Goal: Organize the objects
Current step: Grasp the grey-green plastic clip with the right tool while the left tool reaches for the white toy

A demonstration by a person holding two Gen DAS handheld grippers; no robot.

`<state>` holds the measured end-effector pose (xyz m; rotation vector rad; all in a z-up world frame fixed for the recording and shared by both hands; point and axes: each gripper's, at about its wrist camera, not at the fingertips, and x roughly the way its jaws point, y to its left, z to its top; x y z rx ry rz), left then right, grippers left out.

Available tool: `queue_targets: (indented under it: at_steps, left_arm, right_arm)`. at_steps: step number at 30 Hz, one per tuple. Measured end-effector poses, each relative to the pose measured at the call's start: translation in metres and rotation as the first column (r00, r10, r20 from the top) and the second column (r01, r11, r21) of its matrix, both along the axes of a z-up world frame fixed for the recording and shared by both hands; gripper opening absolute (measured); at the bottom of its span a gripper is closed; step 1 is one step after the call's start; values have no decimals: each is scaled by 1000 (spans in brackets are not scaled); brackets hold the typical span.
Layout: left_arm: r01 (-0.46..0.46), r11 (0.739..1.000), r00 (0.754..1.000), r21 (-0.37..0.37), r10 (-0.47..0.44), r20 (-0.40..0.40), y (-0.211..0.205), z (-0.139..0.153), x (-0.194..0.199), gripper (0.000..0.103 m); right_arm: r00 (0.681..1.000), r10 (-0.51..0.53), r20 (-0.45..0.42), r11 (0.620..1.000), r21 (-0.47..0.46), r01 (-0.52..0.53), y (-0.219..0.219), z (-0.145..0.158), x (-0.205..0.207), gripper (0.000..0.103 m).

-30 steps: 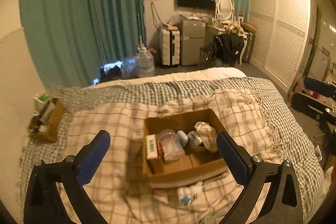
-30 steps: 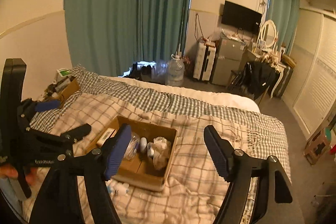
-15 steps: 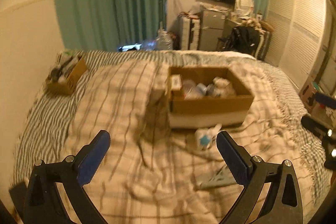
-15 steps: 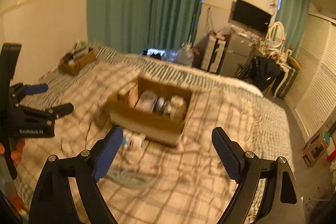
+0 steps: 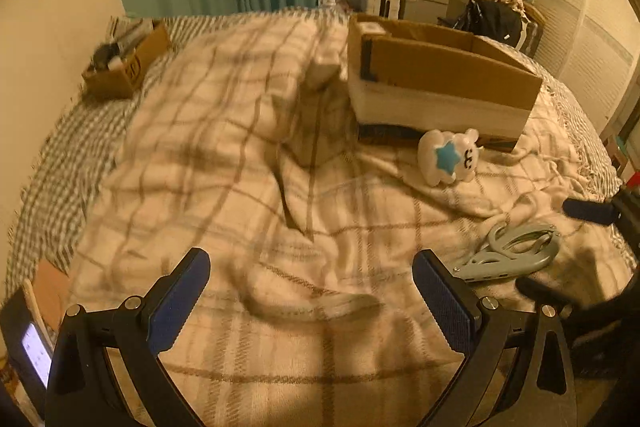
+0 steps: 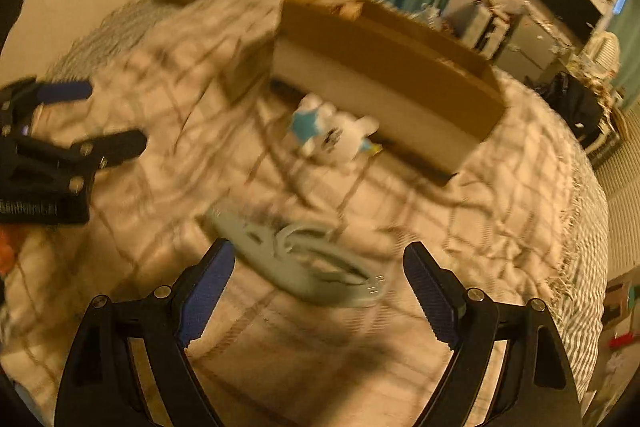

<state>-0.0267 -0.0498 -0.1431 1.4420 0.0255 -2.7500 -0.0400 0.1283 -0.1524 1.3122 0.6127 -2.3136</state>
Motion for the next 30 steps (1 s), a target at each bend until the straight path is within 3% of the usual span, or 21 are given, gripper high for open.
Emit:
queue_targets:
  at_steps: [3,7,11,14,15,17,24,30]
  left_arm:
    - [-11,1000,1000,7,10,27,-4,-7,-5,103]
    - [-23,999,999,33,21,44,-10,-12,-8,103]
    - [-33,998,997,56,29,66,-15,-17,-11,103]
    - [-42,997,997,69,37,70,-19,-18,-12,103]
    - [-44,996,997,76,39,70,-20,-18,-11,103]
    - [-49,995,997,82,43,71,-22,-18,-11,103]
    - [-17,999,997,51,13,76,-7,-11,-18,103]
    - [49,997,998,55,-51,38,31,9,-41,103]
  right_arm:
    - [999,12,43,997,73,-15,-8,-20,-1,86]
    - [999,-12,49,995,100,7,-11,-28,-10,86]
    - [997,-21,75,992,127,11,-18,-35,-23,76]
    - [995,-20,96,987,161,4,-23,-41,-29,60]
    - [995,-21,96,986,164,5,-24,-41,-29,44]
    - [996,-34,82,985,174,19,-21,-36,-29,33]
    - [990,-137,31,990,-35,138,25,20,-27,9]
    - [968,-248,-25,958,-157,241,61,60,-46,9]
